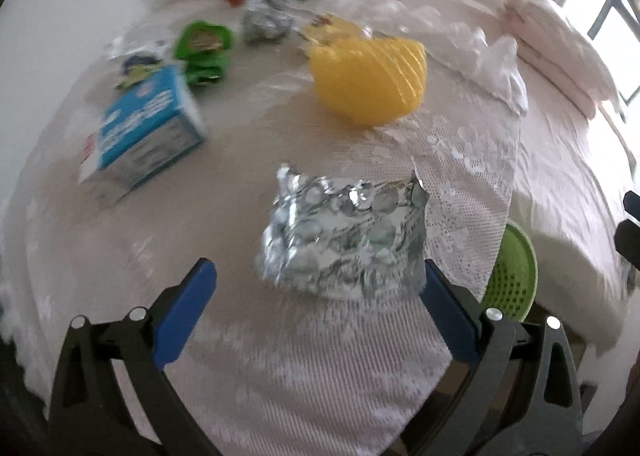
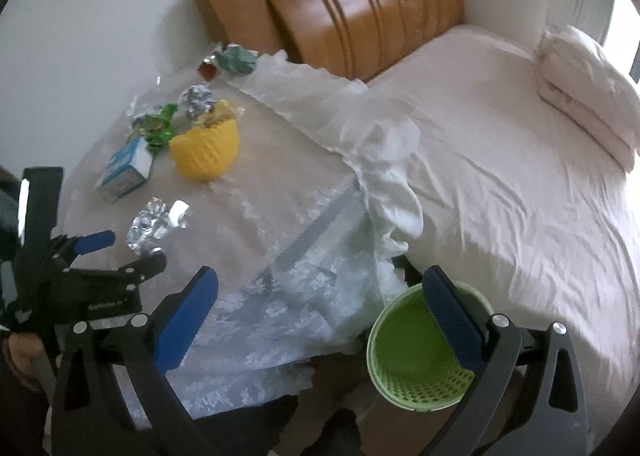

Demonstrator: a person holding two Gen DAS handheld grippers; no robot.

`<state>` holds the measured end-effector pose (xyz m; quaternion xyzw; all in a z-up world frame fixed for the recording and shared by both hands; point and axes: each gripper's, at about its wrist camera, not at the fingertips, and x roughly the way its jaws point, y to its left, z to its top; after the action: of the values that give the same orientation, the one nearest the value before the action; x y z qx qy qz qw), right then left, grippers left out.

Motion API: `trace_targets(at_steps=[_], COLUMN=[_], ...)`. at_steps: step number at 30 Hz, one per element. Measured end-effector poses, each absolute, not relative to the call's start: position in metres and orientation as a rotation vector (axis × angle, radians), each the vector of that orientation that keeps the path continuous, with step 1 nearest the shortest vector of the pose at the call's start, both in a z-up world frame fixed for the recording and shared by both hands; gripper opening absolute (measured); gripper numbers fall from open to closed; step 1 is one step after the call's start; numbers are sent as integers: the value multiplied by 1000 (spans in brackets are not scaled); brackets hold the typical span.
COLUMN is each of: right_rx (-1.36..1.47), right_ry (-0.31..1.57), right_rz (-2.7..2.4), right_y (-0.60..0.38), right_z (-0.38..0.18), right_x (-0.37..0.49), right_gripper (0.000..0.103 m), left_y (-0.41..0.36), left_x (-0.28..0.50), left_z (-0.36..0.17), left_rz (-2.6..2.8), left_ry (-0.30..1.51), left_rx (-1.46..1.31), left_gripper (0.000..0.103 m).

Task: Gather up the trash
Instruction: 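Grasp the silver foil pack with the left tool while the right tool grasps the yellow mesh sleeve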

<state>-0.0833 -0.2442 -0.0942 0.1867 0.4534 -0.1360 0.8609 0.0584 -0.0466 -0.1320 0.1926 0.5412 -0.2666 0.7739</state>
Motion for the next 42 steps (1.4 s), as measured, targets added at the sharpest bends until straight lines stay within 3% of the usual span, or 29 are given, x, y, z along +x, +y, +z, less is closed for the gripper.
trace_targets(at_steps=[7,12,15,25,35,42], right_rx=[454,508,518,474,417,473], right_ry=[957,972,968,950,1028,989], right_rz=[-327,-338,-335,-243,-224,-134], right_y=[-239,-238,-236,-214,-181,-181], right_z=[-114,-121,-119,-108,-134,-126], right_x=[-104,-102,-91,20,136,125], right_gripper=[101,101,101,101,101,62], left_y=[-72,-74,-68,-14,43,48], left_x=[65,74,77,73,73,70], left_z=[-146,-146,-143,-111,-83,-74], left_rz=[-674,-715,-727,-678,-530,-501], left_ry=[1141,1144,1150,1156,1105,1080], left_rx=[498,443,416,233,228,217], left_gripper=[94,70,67,66,66,66])
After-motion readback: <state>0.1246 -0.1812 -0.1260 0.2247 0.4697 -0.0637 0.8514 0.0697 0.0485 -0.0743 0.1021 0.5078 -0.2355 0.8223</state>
